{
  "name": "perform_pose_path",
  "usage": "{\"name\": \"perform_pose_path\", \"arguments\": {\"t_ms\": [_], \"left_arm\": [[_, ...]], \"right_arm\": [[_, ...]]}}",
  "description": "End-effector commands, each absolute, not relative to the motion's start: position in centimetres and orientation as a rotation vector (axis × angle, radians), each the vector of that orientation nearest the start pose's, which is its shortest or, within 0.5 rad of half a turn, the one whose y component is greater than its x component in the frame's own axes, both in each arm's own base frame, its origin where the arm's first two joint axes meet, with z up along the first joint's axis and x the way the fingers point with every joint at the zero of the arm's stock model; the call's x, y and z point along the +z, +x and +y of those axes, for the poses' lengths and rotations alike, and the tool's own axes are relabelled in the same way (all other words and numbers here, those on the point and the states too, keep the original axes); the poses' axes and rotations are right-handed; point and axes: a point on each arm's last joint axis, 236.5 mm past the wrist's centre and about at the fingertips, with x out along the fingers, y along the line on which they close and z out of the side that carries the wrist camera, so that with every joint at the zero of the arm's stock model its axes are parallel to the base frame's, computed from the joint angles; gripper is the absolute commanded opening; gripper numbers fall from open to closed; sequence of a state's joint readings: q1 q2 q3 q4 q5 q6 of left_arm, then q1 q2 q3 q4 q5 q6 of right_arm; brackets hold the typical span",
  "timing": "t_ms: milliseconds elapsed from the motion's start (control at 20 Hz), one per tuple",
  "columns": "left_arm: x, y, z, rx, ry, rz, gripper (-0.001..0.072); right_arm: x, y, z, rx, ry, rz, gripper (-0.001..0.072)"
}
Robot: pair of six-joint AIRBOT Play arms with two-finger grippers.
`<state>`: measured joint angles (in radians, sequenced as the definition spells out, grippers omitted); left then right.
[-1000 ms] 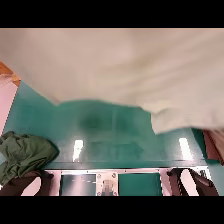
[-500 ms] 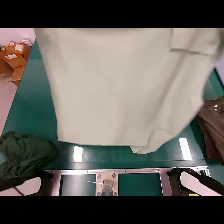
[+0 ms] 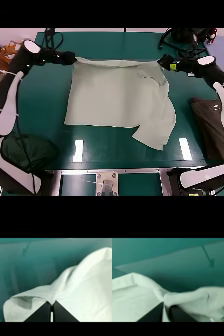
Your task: Fold the shirts.
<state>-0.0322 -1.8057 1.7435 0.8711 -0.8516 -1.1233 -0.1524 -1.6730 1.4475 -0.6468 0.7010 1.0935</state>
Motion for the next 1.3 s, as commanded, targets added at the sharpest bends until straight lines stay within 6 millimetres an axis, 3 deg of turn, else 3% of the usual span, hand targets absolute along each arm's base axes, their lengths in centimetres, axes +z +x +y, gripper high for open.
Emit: {"name": "perform_pose_path", "arguments": {"t_ms": [0, 50, 100, 150, 200, 250, 300, 500, 600, 750, 800, 900, 1000, 1100, 1200, 1250], "left_arm": [[1.7, 58.6, -14.2, -0.503, -0.224, 0.863, 0.0453], [1.7, 58.2, -13.8, -0.505, -0.224, 0.886, 0.0666], [1.8, 57.3, -13.2, -0.516, -0.223, 0.933, 0.0648], [2.0, 56.3, -12.5, -0.534, -0.217, 0.981, 0.0645], [2.2, 55.2, -11.7, -0.543, -0.234, 1.034, 0.0568], [2.4, 54.1, -10.8, -0.559, -0.243, 1.084, 0.0226], [2.6, 53.1, -9.9, -0.576, -0.244, 1.123, 0.0030], [1.9, 48.9, -7.2, -0.575, -0.296, 1.316, 0.0022], [0.9, 46.4, -5.3, -0.520, -0.288, 1.443, 0.0022], [0.7, 43.9, -4.5, -0.472, -0.304, 1.504, 0.0022], [0.3, 42.1, -3.8, -0.437, -0.281, 1.528, 0.0022], [-0.9, 38.1, -1.6, -0.325, -0.225, 1.559, 0.0022], [-1.8, 34.4, 0.0, -0.233, -0.261, 1.515, 0.0022], [-3.2, 31.8, 0.3, -0.175, -0.353, 1.461, 0.0024], [-5.1, 30.8, 0.1, -0.136, -0.430, 1.421, 0.0026], [-6.0, 30.8, -0.3, -0.128, -0.460, 1.408, 0.0181]], "right_arm": [[-0.1, 56.9, 2.8, 0.267, 0.546, 0.823, 0.0289], [0.2, 56.4, 1.8, 0.268, 0.560, 0.836, 0.0285], [0.6, 55.5, 0.5, 0.264, 0.598, 0.857, 0.0263], [1.1, 54.3, -0.9, 0.266, 0.637, 0.886, 0.0159], [1.4, 52.8, -2.1, 0.281, 0.662, 0.920, 0.0089], [1.6, 51.3, -3.0, 0.290, 0.696, 0.955, 0.0071], [1.6, 49.5, -3.7, 0.292, 0.726, 0.986, 0.0047], [-1.1, 40.6, -8.2, 0.116, 0.681, 1.121, 0.0059], [-2.4, 36.1, -10.5, 0.011, 0.692, 1.171, 0.0157], [-3.9, 32.0, -12.1, -0.077, 0.787, 1.177, 0.0203], [-4.6, 31.0, -12.3, -0.096, 0.820, 1.188, 0.0251], [-5.9, 29.7, -12.0, -0.101, 0.843, 1.209, 0.0263], [-6.6, 29.1, -11.4, -0.092, 0.851, 1.229, 0.0342], [-7.1, 28.7, -11.0, -0.090, 0.863, 1.243, 0.0349], [-7.5, 28.3, -10.6, -0.088, 0.874, 1.255, 0.0348], [-7.7, 28.2, -10.4, -0.089, 0.879, 1.255, 0.0349]]}}
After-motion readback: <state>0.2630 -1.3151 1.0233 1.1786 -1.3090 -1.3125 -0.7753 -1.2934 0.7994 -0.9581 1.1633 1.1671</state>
